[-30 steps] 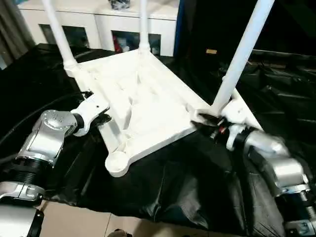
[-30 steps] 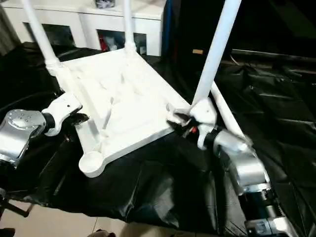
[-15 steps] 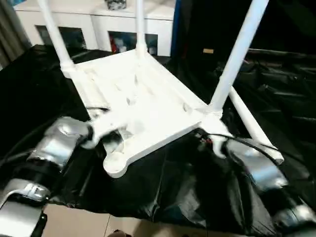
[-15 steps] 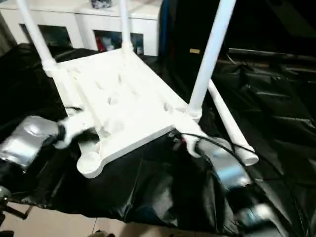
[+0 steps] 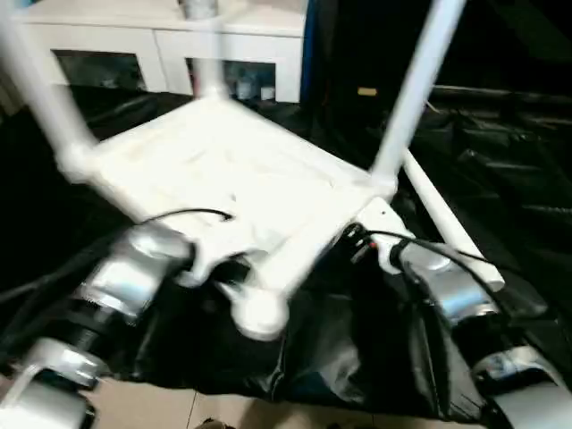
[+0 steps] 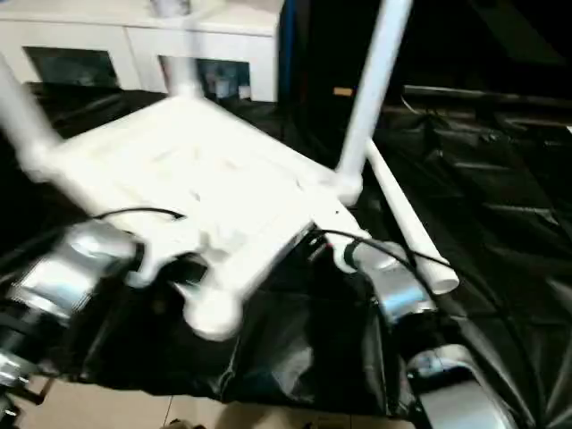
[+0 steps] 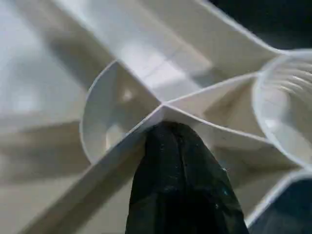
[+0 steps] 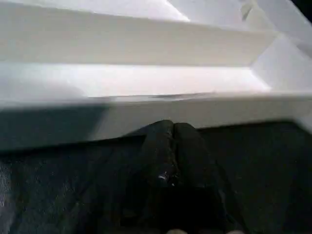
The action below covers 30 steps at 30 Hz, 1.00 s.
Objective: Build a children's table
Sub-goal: Rotate table base
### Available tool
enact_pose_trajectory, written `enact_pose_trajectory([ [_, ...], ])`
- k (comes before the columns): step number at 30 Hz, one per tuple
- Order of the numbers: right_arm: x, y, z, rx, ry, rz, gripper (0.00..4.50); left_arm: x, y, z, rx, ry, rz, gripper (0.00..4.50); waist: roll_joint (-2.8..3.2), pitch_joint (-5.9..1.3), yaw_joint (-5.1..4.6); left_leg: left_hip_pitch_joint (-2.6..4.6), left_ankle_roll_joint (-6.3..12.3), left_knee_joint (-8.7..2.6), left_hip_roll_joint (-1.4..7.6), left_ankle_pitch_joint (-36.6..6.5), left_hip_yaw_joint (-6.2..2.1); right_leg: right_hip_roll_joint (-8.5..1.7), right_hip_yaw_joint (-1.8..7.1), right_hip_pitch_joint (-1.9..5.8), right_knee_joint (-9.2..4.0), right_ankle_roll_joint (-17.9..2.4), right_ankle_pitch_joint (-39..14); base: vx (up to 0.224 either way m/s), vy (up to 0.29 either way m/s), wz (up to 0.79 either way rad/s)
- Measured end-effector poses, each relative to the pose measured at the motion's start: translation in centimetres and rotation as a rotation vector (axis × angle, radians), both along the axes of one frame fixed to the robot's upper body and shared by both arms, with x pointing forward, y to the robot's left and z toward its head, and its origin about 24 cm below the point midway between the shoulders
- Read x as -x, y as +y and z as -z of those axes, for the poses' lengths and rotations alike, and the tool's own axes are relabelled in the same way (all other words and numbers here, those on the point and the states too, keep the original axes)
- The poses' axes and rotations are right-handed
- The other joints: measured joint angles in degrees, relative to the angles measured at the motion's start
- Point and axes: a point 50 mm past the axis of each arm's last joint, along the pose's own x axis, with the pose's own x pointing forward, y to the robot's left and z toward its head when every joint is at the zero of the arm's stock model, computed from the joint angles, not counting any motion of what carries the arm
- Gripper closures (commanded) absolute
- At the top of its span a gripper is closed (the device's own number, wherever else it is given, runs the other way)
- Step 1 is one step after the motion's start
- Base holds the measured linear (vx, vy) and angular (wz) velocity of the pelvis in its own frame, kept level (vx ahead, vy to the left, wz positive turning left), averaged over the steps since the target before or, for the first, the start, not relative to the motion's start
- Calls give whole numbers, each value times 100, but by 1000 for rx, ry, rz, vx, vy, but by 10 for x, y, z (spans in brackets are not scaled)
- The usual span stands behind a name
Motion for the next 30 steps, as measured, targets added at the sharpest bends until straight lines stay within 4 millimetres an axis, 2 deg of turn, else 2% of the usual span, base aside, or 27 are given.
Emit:
enact_pose_trajectory([
  [8, -9, 11, -7, -18, -52, 12, 447, -15, -43, -1, 78, -69, -51, 450, 1, 0, 24, -2, 0, 4, -1, 1, -1, -2, -1, 0, 4, -9, 6, 0, 0, 0],
  [13, -16, 7, -14, -23, -83, 91, 447, -18, -51, -8, 93, -115, -36, 450, 16, 9, 32, -7, 1, 4, 0, 2, -3, -1, -3, -4, 2, -9, 5, 0, 0, 0],
  [16, -20, -12, -21, -59, -82, 161, 447, -19, -50, -19, 126, -169, -49, 450, 19, 11, 74, -10, 1, 7, -1, 2, -1, -4, -5, -1, 0, -9, 5, 0, 0, 0],
  [17, -22, -23, -26, -83, -81, 196, 421, -19, -46, -25, 152, -178, -69, 450, 19, 11, 92, -8, 2, 9, -2, 2, 1, -7, -6, 1, 0, -9, 5, 0, 0, 0],
  [19, -25, -40, -34, -115, -92, 252, 413, -20, -39, -33, 189, -194, -95, 418, 21, 12, 106, -6, 2, 11, -2, 2, 4, -9, -6, 5, 0, -9, 5, 0, 0, 0],
  [22, -31, -59, -49, -155, -107, 312, 383, -17, -32, -42, 246, -210, -124, 405, 22, 13, 103, -2, 2, 14, -2, 2, 6, -9, -6, 7, 3, -9, 6, 0, 0, 0],
  [26, -35, -103, -70, -152, -118, 443, 355, -10, -24, -48, 353, -207, -133, 363, 22, 13, 110, -4, 2, 15, -1, 2, 12, -8, -12, 7, 6, -9, 6, 0, 0, 0],
  [27, -35, -108, -72, -156, -117, 458, 331, -10, -22, -49, 354, -210, -135, 345, 22, 13, 108, -3, 2, 15, -1, 2, 17, -7, -11, 7, 6, -9, 6, 0, 0, 0],
  [30, -33, -114, -66, -166, -48, 485, 317, -6, -22, -53, 368, -211, -110, 319, 21, 13, 99, -5, 2, 16, 0, 2, 23, -7, -10, 5, 7, -9, 6, 0, 0, 0],
])
